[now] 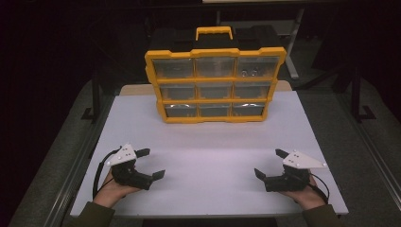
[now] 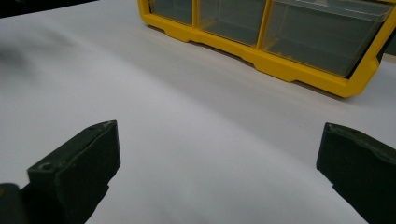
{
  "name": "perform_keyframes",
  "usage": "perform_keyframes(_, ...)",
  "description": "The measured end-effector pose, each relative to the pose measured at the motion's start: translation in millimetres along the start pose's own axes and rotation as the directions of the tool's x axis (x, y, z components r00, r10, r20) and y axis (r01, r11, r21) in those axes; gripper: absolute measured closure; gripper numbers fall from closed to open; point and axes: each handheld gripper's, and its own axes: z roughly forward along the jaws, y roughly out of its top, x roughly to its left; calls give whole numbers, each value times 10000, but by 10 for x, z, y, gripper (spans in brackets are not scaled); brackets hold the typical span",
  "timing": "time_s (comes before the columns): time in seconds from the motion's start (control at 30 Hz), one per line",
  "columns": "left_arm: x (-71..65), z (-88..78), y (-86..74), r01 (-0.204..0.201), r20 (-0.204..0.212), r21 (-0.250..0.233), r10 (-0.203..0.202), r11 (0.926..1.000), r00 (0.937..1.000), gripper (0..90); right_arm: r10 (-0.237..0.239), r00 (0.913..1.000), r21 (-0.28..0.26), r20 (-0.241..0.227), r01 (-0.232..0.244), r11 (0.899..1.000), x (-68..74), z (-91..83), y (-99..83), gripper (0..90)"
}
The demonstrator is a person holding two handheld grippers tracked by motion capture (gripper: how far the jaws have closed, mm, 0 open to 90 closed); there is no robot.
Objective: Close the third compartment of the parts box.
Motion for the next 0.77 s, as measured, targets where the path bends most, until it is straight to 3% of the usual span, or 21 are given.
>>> perform_keyframes(0.13,-14,-22,-62,-52,-6,219,53,9997,10000,0,-86,10000,149,-8,87,9999,-8,17,-9,0)
perform_keyframes(0.37,-3,-70,-128,-10,-20,174,11,9998,10000,0,-161,9997,307,-160,166,9994,26,61,-12,0)
perform_keyframes(0.77,37,-97,-114,200,63,-161,-199,9997,9998,0,-178,9994,311,-306,188,9993,58,104,-3,0)
